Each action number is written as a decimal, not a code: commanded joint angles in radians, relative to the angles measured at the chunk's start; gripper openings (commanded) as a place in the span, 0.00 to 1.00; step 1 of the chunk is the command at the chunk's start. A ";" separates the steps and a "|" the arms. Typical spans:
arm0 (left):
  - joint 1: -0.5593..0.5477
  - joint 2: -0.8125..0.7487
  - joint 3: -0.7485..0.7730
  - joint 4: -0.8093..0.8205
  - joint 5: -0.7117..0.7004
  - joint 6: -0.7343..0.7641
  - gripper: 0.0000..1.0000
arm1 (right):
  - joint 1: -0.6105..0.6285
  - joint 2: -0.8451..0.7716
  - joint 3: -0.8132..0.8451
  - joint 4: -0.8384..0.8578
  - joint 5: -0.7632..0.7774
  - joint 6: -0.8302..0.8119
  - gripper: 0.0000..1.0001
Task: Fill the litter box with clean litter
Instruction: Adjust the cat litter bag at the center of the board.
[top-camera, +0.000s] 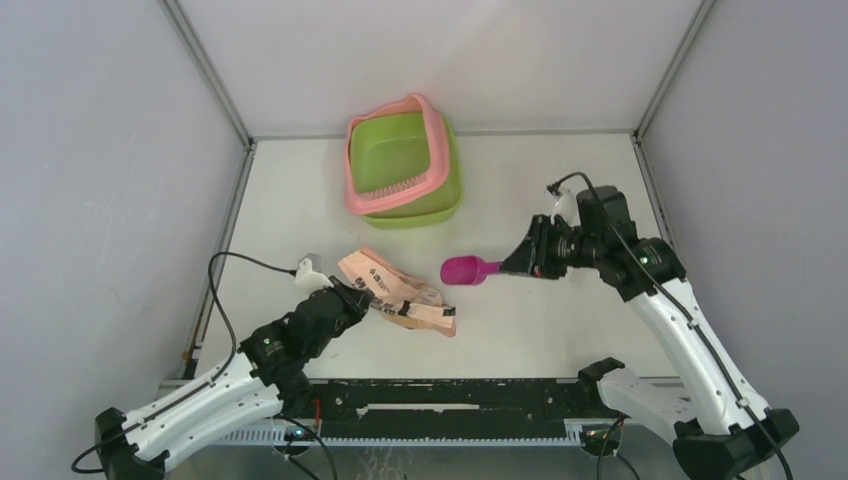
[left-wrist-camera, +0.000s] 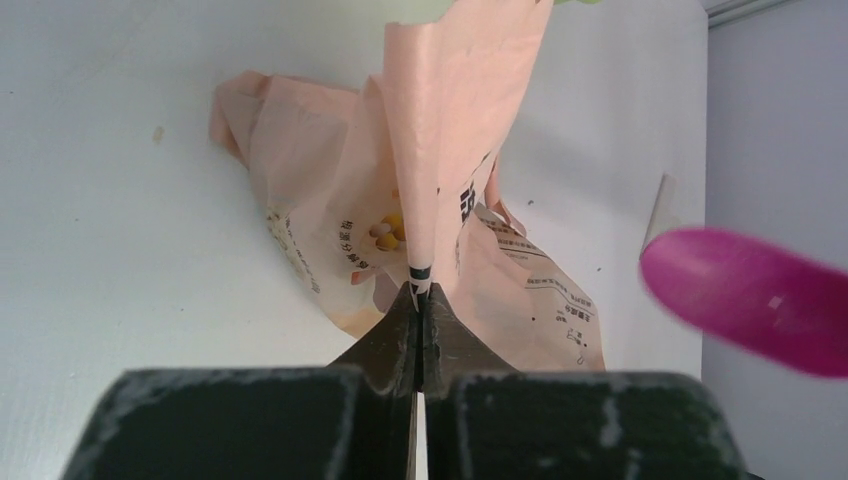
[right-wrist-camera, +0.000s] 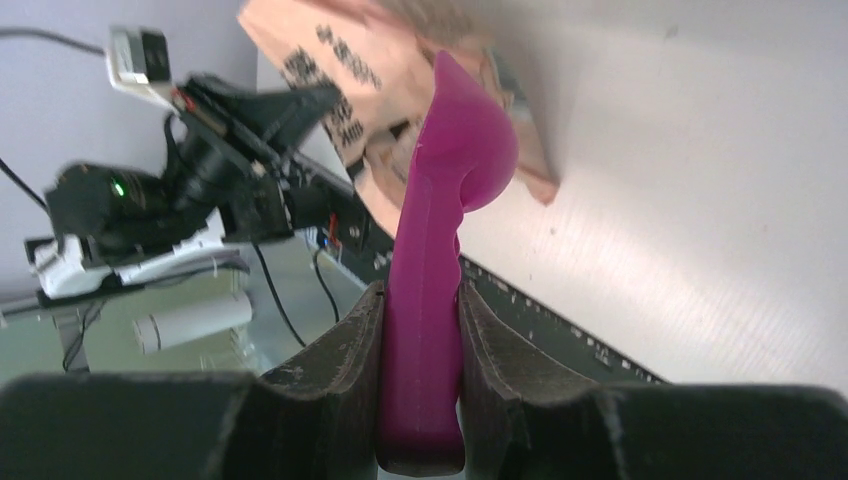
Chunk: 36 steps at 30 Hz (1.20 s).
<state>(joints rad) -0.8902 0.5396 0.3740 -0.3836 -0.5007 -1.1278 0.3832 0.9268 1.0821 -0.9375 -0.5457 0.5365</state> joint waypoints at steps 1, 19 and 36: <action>-0.003 -0.012 0.003 -0.133 -0.050 -0.002 0.01 | -0.022 0.106 0.148 0.138 0.069 -0.005 0.00; 0.328 0.745 1.046 -0.272 0.173 0.548 0.74 | -0.076 0.263 0.229 0.126 0.278 -0.067 0.00; 0.389 1.611 1.951 -0.578 0.305 0.623 0.46 | 0.156 0.131 -0.052 0.260 0.209 0.018 0.00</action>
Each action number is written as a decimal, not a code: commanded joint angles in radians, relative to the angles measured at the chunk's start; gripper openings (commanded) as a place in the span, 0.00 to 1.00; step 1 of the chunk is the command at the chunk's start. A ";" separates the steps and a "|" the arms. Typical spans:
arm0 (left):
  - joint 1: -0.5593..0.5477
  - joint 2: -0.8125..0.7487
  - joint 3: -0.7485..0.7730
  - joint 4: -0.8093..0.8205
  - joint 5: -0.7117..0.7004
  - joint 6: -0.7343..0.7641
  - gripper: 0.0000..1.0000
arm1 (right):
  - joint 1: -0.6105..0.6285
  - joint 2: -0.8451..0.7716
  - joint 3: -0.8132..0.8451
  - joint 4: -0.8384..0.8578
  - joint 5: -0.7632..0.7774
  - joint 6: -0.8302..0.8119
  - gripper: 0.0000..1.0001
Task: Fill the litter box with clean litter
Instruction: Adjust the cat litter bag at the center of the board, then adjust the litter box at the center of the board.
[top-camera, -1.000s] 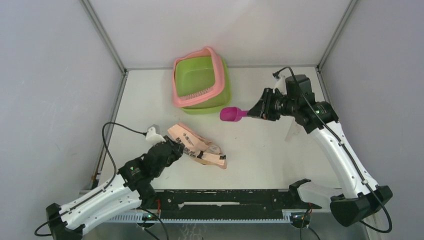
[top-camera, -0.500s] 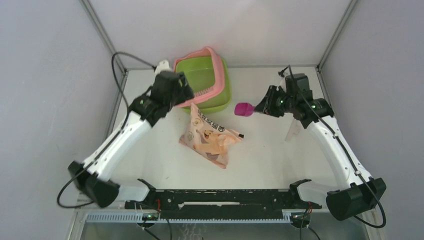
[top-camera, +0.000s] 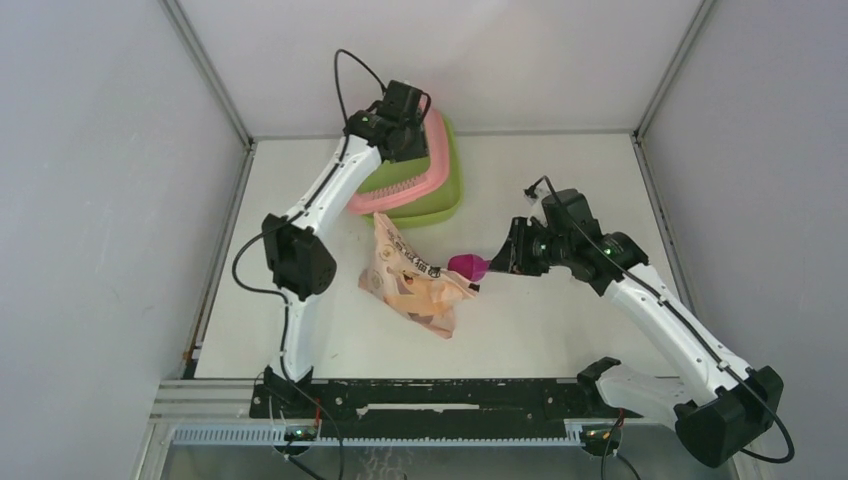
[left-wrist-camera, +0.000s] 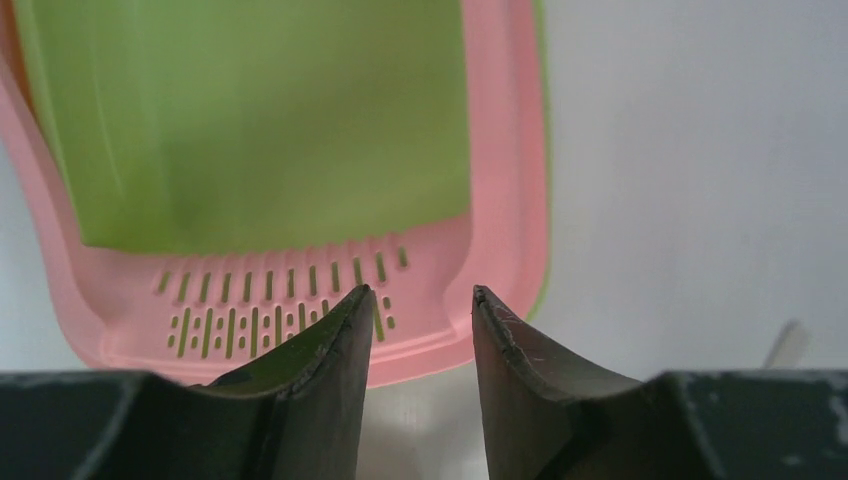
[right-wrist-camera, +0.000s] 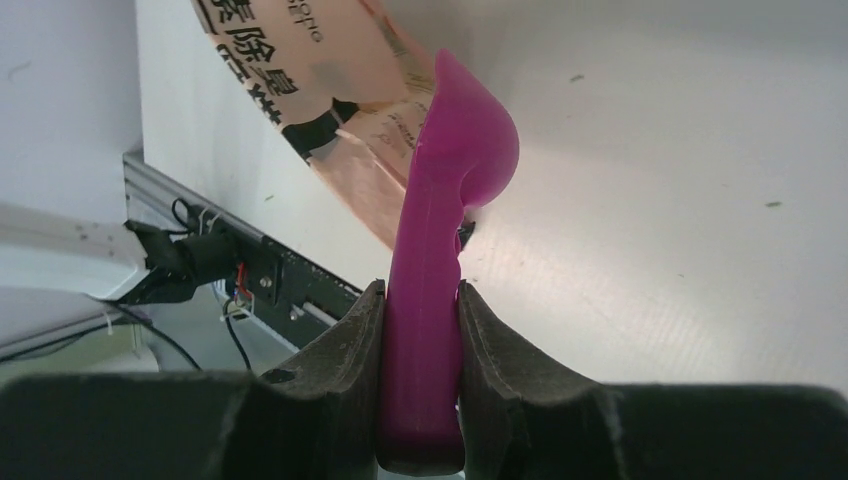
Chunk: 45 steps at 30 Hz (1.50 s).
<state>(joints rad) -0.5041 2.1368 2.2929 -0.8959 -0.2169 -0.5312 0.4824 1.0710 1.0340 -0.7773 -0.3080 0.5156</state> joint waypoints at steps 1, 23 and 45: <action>0.003 0.017 0.015 -0.059 0.017 0.029 0.45 | 0.071 -0.009 -0.006 0.106 -0.029 0.044 0.00; 0.004 0.193 0.023 -0.044 -0.043 0.045 0.44 | 0.255 -0.002 -0.065 0.184 0.003 0.116 0.00; -0.033 0.161 0.005 0.046 0.059 0.062 0.41 | 0.263 0.012 -0.077 0.208 -0.012 0.120 0.00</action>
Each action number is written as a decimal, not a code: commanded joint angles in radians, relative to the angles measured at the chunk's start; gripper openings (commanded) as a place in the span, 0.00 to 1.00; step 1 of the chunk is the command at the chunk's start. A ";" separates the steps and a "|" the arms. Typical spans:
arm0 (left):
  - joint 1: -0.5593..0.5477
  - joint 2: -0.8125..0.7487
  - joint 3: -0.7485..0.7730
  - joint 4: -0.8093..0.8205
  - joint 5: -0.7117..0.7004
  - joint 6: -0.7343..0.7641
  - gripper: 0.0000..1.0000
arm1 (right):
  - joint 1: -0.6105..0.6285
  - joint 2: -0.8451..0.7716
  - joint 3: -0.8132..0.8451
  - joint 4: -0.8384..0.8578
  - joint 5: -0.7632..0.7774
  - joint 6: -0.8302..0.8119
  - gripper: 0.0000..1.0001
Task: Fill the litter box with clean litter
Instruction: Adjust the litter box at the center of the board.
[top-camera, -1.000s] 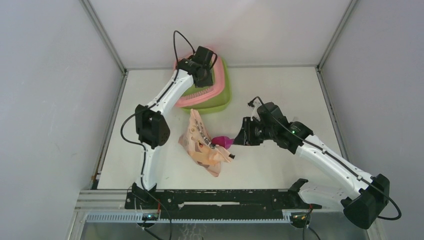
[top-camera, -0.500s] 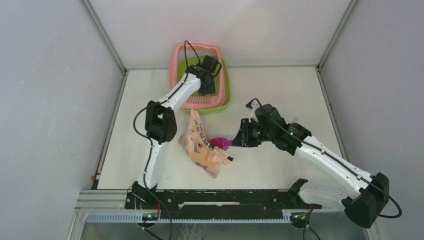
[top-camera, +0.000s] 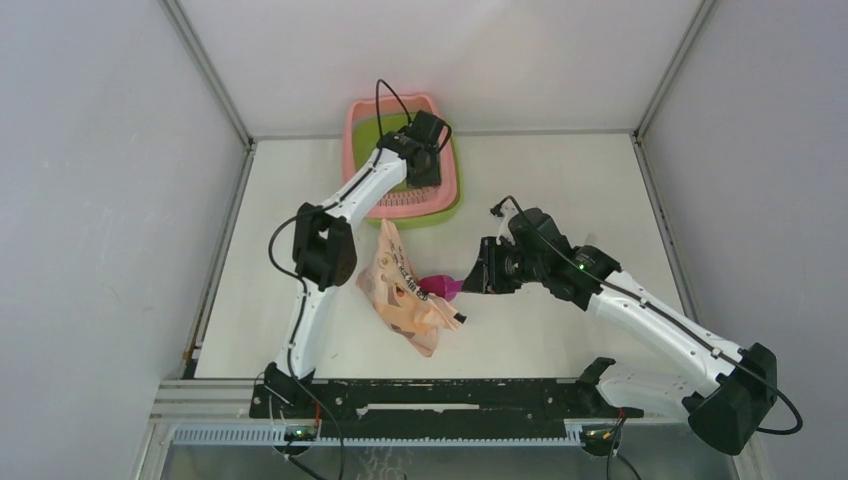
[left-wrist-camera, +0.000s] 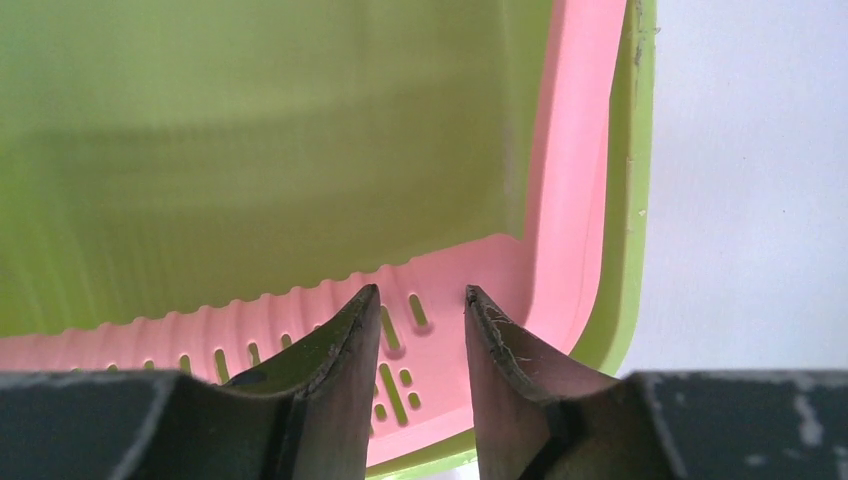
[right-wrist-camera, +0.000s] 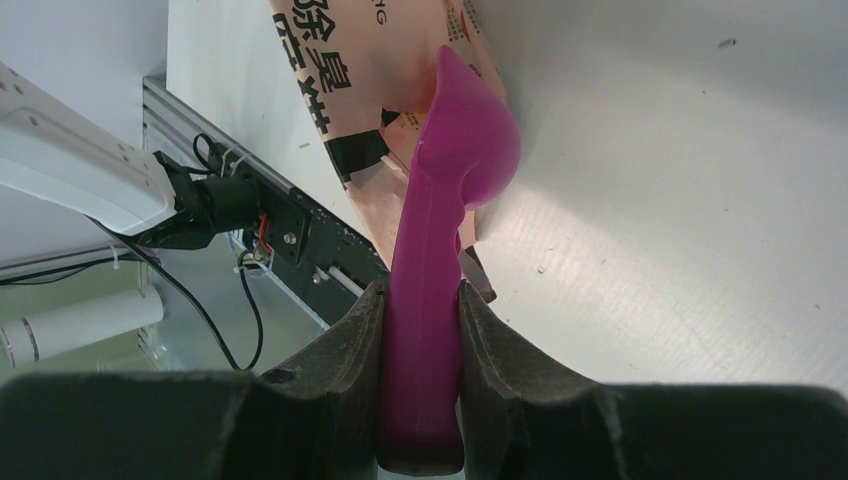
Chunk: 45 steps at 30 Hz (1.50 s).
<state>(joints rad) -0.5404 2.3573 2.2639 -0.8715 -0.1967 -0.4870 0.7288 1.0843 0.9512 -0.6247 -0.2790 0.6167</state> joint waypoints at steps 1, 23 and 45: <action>0.002 -0.062 0.031 0.023 0.044 0.016 0.40 | 0.017 -0.001 0.005 0.055 -0.039 0.019 0.00; -0.020 -0.113 -0.092 0.101 0.131 -0.011 0.38 | 0.017 0.002 -0.027 0.079 -0.052 0.017 0.00; -0.079 -0.199 -0.244 0.189 0.133 0.034 0.40 | 0.017 0.014 -0.042 0.102 -0.060 0.019 0.00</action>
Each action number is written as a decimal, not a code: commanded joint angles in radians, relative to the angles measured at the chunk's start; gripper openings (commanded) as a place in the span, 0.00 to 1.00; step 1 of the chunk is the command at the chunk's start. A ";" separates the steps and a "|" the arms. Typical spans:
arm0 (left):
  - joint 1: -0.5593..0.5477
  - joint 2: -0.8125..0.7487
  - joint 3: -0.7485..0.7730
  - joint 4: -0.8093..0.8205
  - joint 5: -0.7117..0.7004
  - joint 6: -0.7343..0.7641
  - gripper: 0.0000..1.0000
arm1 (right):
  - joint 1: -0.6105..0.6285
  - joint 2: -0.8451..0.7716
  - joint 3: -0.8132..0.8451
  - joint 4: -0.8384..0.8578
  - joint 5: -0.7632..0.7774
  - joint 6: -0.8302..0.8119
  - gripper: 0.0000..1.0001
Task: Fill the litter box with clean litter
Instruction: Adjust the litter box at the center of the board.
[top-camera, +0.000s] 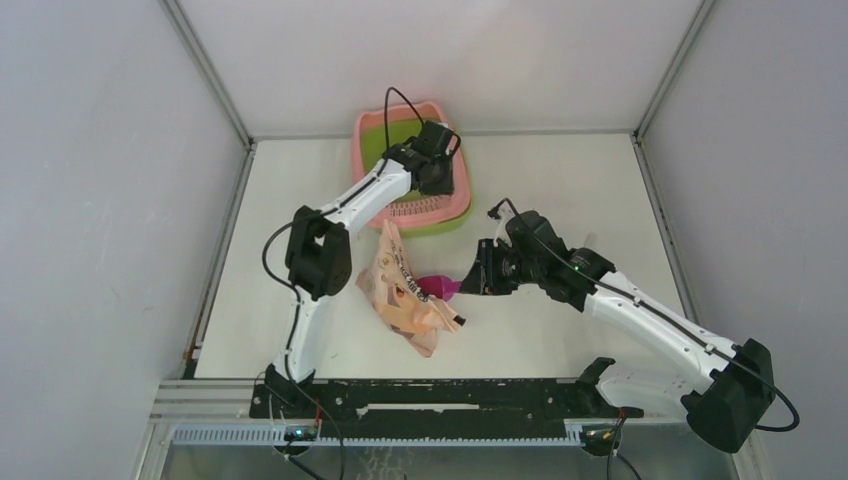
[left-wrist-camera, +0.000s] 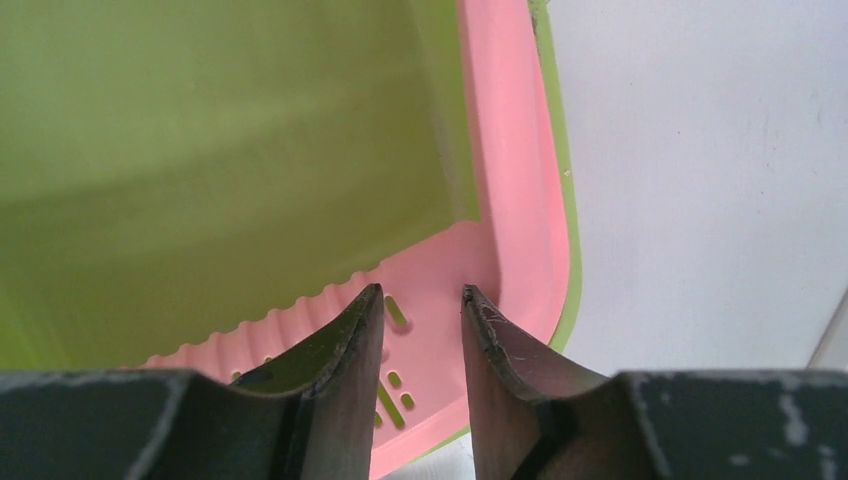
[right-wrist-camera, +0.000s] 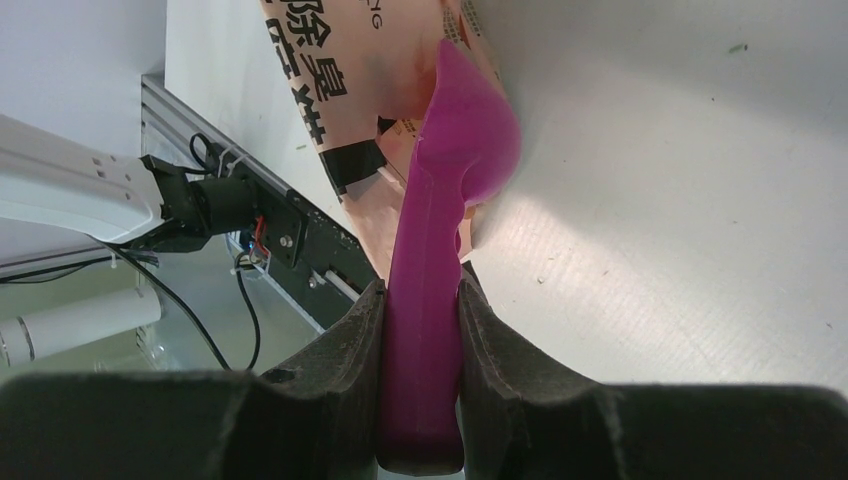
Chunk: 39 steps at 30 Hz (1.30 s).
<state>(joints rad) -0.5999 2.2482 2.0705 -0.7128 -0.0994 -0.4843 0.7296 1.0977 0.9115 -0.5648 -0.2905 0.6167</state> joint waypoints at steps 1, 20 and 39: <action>-0.019 -0.106 -0.074 0.050 0.041 0.033 0.40 | 0.017 0.001 -0.002 0.041 -0.047 0.019 0.00; -0.043 -0.195 -0.210 0.117 0.045 0.059 0.52 | 0.018 0.014 -0.012 0.061 -0.053 0.027 0.00; -0.017 -0.289 -0.293 0.134 -0.014 0.075 0.66 | 0.018 0.039 -0.011 0.083 -0.070 0.027 0.00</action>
<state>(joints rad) -0.6323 2.0384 1.8091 -0.6083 -0.0872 -0.4278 0.7300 1.1313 0.9001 -0.5224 -0.3019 0.6296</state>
